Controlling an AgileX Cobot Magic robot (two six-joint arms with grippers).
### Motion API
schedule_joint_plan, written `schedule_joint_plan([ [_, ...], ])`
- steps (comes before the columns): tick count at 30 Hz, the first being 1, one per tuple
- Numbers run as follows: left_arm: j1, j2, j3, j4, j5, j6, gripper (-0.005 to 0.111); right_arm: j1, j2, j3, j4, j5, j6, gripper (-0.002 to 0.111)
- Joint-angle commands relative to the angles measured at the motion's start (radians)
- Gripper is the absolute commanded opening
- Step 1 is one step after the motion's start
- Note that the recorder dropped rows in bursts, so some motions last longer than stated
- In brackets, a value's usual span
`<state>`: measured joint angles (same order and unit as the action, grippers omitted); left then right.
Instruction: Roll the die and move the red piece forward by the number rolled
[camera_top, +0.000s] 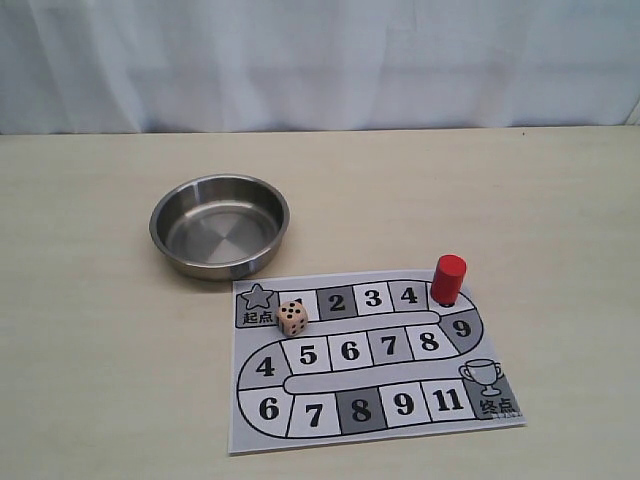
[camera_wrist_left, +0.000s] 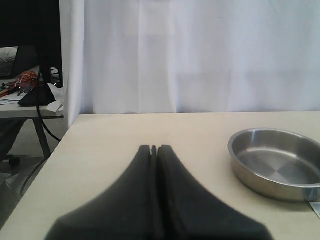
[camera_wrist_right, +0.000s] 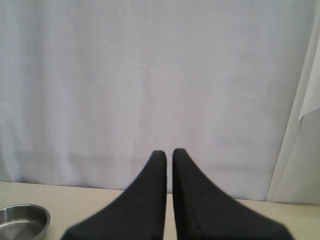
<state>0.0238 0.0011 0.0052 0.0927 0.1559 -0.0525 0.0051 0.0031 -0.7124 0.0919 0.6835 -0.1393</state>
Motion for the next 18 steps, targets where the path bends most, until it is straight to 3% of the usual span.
schedule_joint_plan([
  [1, 0.000, -0.001, -0.005, 0.001, -0.012, 0.000, 0.000, -0.003, -0.003, 0.156, -0.003, -0.191, -0.007, 0.004],
  [9, 0.000, -0.001, -0.005, 0.001, -0.012, 0.000, 0.000, -0.003, -0.003, 0.476, -0.003, -0.537, 0.031, 0.004],
  [18, 0.000, -0.001, -0.005, 0.001, -0.012, 0.000, 0.000, -0.003, -0.003, 0.712, -0.003, -0.803, -0.034, 0.004],
])
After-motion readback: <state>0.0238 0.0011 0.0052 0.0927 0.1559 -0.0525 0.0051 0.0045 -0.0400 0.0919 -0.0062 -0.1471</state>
